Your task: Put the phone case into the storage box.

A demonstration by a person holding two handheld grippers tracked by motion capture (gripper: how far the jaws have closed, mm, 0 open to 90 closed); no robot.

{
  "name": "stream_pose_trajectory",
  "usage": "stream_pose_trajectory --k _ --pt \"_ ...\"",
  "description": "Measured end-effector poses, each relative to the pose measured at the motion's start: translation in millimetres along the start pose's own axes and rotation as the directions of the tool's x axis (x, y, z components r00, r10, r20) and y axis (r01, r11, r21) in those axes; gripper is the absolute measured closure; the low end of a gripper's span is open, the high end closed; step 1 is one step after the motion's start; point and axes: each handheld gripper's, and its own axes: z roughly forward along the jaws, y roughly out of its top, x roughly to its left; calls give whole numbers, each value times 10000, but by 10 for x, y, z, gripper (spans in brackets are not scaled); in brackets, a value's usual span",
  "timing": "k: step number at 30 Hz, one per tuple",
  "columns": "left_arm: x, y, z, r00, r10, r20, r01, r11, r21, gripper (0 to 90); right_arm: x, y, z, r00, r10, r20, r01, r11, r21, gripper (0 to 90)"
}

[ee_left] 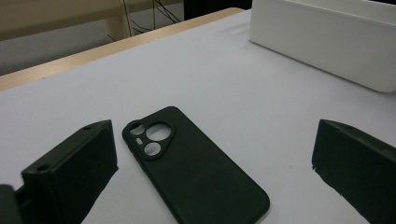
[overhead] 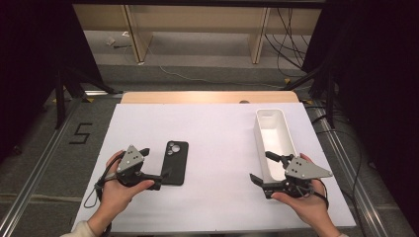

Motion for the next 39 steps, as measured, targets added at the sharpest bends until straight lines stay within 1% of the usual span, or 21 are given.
stream_pose_trajectory --k 11,16,19,21,22,23,24,25,26,27,28,29,30,31,34,36,37,38,39 --pt "-1 -2 -1 10000 13 -70 -13 10000 61 3 17 2 10 10000 46 -3 -47 10000 -48 159" --pt "-1 0 0 9999 35 -132 -33 9999 108 42 18 1 13 10000 53 0 -53 10000 -29 160" --pt "0 6 -6 9998 1 -175 0 10000 63 129 25 4 15 10000 60 -18 -60 10000 -31 160" --pt "-5 7 -1 9998 19 -219 -16 9999 165 179 28 3 19 10000 45 -7 -45 10000 -27 160" --pt "-7 4 0 9995 100 -310 -92 9997 235 236 28 1 21 10000 52 -26 -52 10000 -17 160" --pt "-12 2 6 9990 129 -419 -119 9996 245 311 30 1 22 10000 47 -20 -47 10000 -9 160" --pt "-14 4 10 9990 125 -436 -114 9997 238 388 32 1 25 10000 38 -26 -38 10000 -30 160" --pt "-12 9 12 9988 170 -468 -159 9996 244 513 34 1 29 10000 49 -41 -50 10000 -60 160" --pt "-12 9 12 9988 170 -468 -159 9996 244 611 34 1 29 10000 49 -41 -50 10000 -60 160" --pt "-13 33 32 9986 301 -424 -280 9983 514 732 38 2 32 10000 24 -41 -24 10000 -17 160" --pt "-13 33 32 9986 301 -424 -280 9983 514 788 41 2 34 10000 44 -59 -44 10000 -11 160" --pt "-37 52 91 9986 241 -469 -196 9953 945 852 44 2 38 10000 38 -51 -38 10000 8 161" --pt "-47 55 118 9988 224 -429 -176 9938 1098 887 47 3 42 10000 51 -65 -51 10000 0 160" --pt "-61 58 157 9991 262 -334 -216 9912 1305 897 50 4 46 10000 40 -77 -40 10000 -14 160" --pt "-109 64 275 9991 398 -145 -365 9825 1826 898 56 8 50 10000 -9 -67 9 10000 -24 161" --pt "-133 60 357 9997 210 89 -224 9793 2013 899 59 9 51 10000 17 -72 -17 10000 -4 161" --pt "-133 60 357 9997 210 89 -224 9793 2013 898 59 9 51 10000 17 -72 -17 10000 -4 161" --pt "-162 63 433 9995 118 305 -183 9752 2206 898 61 7 55 10000 15 -76 -15 10000 24 161" --pt "-180 66 474 9993 126 357 -205 9729 2305 899 62 6 59 10000 2 -89 -2 10000 12 161"
